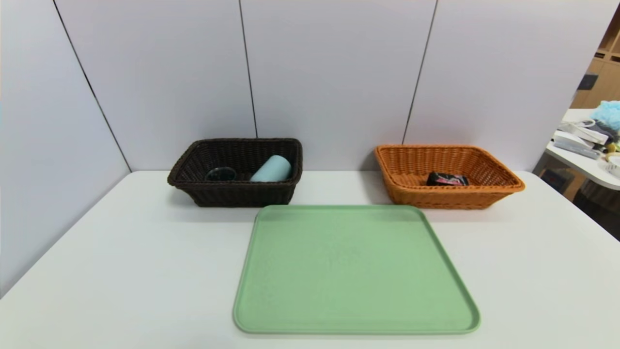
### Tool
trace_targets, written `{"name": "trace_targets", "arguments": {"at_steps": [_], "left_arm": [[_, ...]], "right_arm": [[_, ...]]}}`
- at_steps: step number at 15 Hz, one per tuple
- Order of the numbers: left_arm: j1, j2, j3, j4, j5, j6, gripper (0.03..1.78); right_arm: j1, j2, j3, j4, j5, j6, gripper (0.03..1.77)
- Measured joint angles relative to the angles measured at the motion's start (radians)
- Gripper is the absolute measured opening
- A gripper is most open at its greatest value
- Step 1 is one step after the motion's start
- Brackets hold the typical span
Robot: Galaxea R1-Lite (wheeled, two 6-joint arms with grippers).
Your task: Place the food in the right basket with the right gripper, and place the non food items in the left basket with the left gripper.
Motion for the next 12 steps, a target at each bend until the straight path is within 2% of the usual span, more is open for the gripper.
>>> {"name": "trace_targets", "arguments": {"at_steps": [8, 12], "left_arm": [[-0.001, -0.051, -0.004, 0.004, -0.020, 0.021, 1.69], [-0.001, -0.086, -0.002, -0.003, 0.005, 0.021, 1.69]], "right_arm": [[0.000, 0.000, 0.003, -0.009, -0.003, -0.001, 1.70], [0.004, -0.026, 0.010, 0.002, -0.043, -0.005, 1.70]]}}
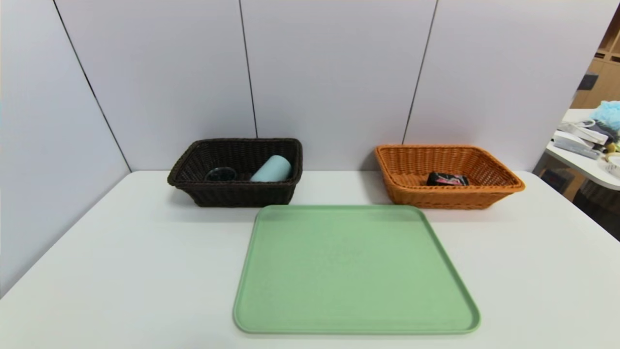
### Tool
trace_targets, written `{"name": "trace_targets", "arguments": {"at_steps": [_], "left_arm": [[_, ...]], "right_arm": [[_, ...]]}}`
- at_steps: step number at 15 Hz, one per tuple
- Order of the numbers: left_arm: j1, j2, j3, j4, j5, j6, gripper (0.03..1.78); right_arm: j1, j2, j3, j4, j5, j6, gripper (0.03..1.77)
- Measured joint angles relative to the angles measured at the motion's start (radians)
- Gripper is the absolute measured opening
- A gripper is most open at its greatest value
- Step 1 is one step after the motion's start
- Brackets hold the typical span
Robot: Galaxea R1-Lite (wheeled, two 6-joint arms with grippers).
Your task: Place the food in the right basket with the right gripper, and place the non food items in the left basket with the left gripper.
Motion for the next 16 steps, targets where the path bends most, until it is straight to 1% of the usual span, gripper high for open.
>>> {"name": "trace_targets", "arguments": {"at_steps": [1, 3, 4, 5, 7, 9, 11, 13, 15, 16], "left_arm": [[0.000, -0.017, 0.000, 0.001, 0.018, 0.000, 1.69], [0.000, -0.042, 0.000, 0.002, 0.050, -0.001, 1.69], [0.000, -0.053, 0.005, 0.001, 0.069, 0.000, 1.69], [-0.001, -0.066, 0.008, 0.002, 0.083, 0.001, 1.69], [-0.002, -0.084, 0.023, 0.000, 0.095, -0.006, 1.69], [-0.003, -0.091, 0.029, -0.003, 0.099, -0.014, 1.69], [-0.003, -0.094, 0.033, -0.006, 0.100, -0.024, 1.69], [-0.003, -0.095, 0.050, -0.055, 0.100, -0.031, 1.69], [-0.002, -0.095, 0.076, -0.128, 0.100, -0.047, 1.69], [-0.003, -0.095, 0.085, -0.137, 0.099, -0.060, 1.69]], "right_arm": [[0.002, -0.027, 0.000, 0.019, -0.012, -0.004, 1.70], [0.006, -0.092, -0.009, 0.098, -0.053, -0.011, 1.70], [0.007, -0.114, -0.016, 0.118, -0.075, -0.013, 1.70], [0.007, -0.129, -0.023, 0.113, -0.084, -0.014, 1.70], [0.007, -0.146, -0.022, 0.105, -0.081, -0.023, 1.70], [0.007, -0.155, 0.009, 0.048, -0.081, -0.026, 1.70], [0.007, -0.158, 0.075, -0.055, -0.086, -0.037, 1.70], [0.008, -0.160, 0.111, -0.135, -0.094, -0.036, 1.70], [0.008, -0.160, 0.125, -0.151, -0.092, -0.040, 1.70], [0.008, -0.160, 0.131, -0.159, -0.085, -0.043, 1.70]]}}
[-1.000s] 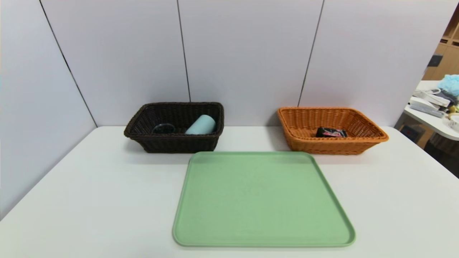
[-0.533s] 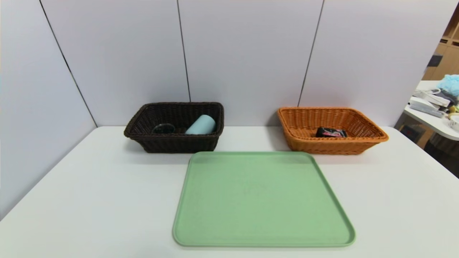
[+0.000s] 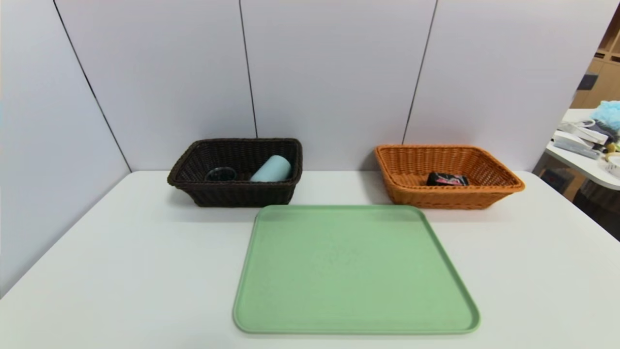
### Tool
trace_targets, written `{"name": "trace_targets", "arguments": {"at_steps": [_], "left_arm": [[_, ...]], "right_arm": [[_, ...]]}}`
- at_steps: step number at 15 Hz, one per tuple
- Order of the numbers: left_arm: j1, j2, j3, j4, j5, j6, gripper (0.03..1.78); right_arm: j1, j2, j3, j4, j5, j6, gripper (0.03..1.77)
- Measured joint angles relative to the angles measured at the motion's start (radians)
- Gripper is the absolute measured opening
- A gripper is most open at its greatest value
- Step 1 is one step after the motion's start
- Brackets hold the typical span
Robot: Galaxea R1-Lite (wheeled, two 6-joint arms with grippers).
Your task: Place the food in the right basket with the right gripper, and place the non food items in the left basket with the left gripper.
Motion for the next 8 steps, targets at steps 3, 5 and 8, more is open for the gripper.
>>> {"name": "trace_targets", "arguments": {"at_steps": [3, 5, 8], "left_arm": [[-0.001, 0.000, 0.010, 0.019, 0.001, -0.010, 1.69], [-0.001, 0.000, 0.011, 0.028, 0.001, -0.032, 1.69], [0.000, -0.001, 0.011, 0.028, 0.002, -0.077, 1.69]], "right_arm": [[0.000, 0.000, 0.014, -0.032, 0.014, -0.008, 1.70], [0.000, 0.000, 0.016, -0.032, 0.017, -0.008, 1.70], [0.000, 0.000, 0.020, -0.032, 0.032, -0.005, 1.70]]}}
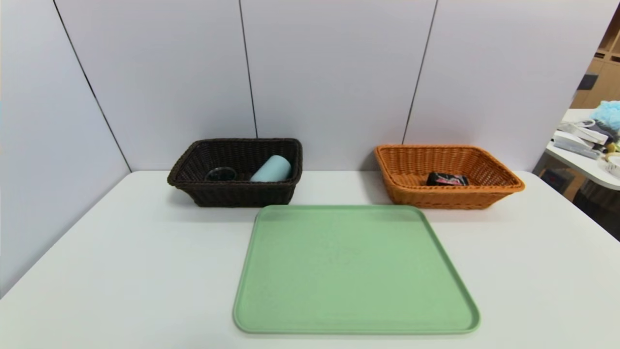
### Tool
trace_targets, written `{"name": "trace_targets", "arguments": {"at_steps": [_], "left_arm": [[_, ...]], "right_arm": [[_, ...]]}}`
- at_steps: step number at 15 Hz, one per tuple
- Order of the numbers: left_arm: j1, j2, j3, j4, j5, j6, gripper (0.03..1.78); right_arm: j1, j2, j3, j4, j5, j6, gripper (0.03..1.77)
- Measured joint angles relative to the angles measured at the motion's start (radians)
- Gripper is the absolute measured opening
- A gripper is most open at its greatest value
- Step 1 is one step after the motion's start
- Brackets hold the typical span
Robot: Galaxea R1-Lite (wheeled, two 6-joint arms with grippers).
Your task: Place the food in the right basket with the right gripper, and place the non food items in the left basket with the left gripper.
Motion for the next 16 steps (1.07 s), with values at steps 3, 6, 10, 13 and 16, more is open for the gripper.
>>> {"name": "trace_targets", "arguments": {"at_steps": [3, 6, 10, 13, 16], "left_arm": [[0.000, 0.000, 0.000, -0.004, 0.007, -0.046, 1.69], [-0.001, 0.000, 0.000, -0.005, 0.025, -0.083, 1.69], [-0.002, 0.000, 0.000, -0.007, 0.041, -0.110, 1.69], [-0.002, 0.000, 0.000, -0.008, 0.049, -0.129, 1.69], [-0.002, 0.000, 0.000, -0.007, 0.050, -0.132, 1.69]], "right_arm": [[0.000, 0.000, 0.011, 0.000, 0.030, 0.008, 1.70], [0.000, 0.000, 0.016, 0.003, 0.038, 0.026, 1.70], [0.000, 0.000, 0.018, 0.002, 0.023, 0.107, 1.70], [0.000, 0.000, 0.018, 0.004, 0.009, 0.138, 1.70], [0.000, 0.000, 0.018, 0.003, 0.013, 0.135, 1.70]]}}
